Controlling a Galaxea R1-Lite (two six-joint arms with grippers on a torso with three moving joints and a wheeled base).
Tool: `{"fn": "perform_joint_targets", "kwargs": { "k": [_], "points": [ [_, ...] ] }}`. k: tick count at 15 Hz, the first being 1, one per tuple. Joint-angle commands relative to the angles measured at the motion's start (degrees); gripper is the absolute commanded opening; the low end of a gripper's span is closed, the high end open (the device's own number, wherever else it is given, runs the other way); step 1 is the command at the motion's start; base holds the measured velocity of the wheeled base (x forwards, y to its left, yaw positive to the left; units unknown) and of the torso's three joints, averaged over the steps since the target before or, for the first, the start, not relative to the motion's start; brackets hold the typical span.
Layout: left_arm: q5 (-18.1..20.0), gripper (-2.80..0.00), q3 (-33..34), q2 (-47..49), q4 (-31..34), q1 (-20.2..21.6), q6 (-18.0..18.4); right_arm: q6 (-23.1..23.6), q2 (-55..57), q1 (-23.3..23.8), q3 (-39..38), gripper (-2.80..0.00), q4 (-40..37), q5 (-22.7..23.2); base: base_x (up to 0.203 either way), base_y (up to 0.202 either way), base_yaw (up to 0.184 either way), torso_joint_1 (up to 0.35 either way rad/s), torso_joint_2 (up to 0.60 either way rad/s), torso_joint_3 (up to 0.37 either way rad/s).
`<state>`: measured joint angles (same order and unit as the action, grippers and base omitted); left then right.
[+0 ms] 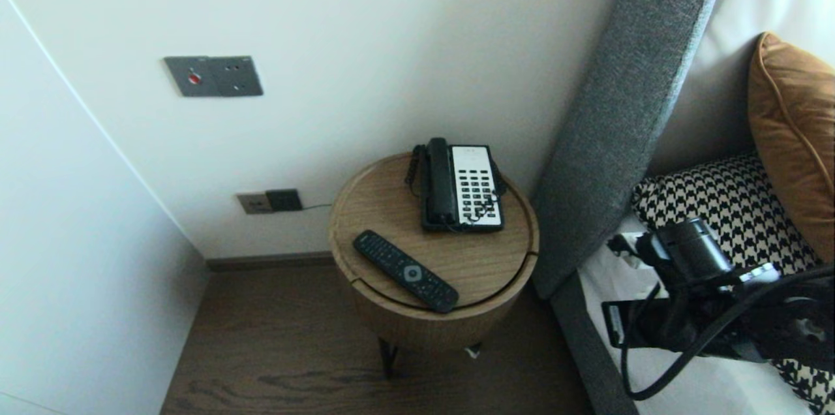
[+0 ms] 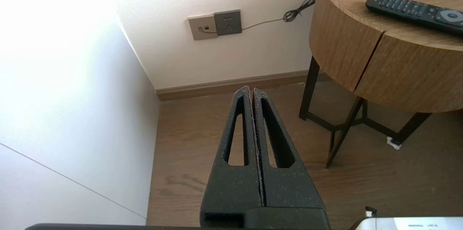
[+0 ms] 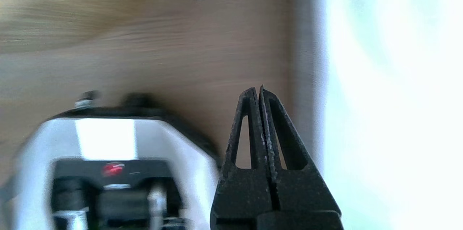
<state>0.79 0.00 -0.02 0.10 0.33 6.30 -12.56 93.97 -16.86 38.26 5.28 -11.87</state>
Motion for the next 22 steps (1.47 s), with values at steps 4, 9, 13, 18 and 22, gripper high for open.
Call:
{"fn": "perform_joint_targets", "kwargs": {
  "k": [4,9,13,18,22],
  "points": [
    [0.0,-2.80,0.0,-0.1,0.0,-0.1,0.0,11.1,-17.1,18.0,-2.3,-2.80,-7.6,0.7,0.000,0.000,0.000,0.000,0.00,0.000],
    [0.0,-2.80,0.0,-0.1,0.0,0.0,0.0,15.9,-26.9,29.3,-2.3,-2.80,-15.5,2.6,0.000,0.000,0.000,0.000,0.00,0.000],
    [0.0,-2.80,0.0,-0.1,0.0,0.0,0.0,15.8,-38.6,33.2,-6.0,-2.80,-18.5,5.1,0.000,0.000,0.000,0.000,0.00,0.000],
    [0.1,-2.80,0.0,-0.1,0.0,0.0,0.0,15.6,-57.2,33.1,-18.2,-2.80,-20.3,5.6,0.000,0.000,0.000,0.000,0.00,0.000],
    [0.0,-2.80,0.0,-0.1,0.0,0.0,0.0,15.6,-70.2,32.2,-22.9,-2.80,-25.6,9.1,0.000,0.000,0.000,0.000,0.00,0.000]
  ]
}}
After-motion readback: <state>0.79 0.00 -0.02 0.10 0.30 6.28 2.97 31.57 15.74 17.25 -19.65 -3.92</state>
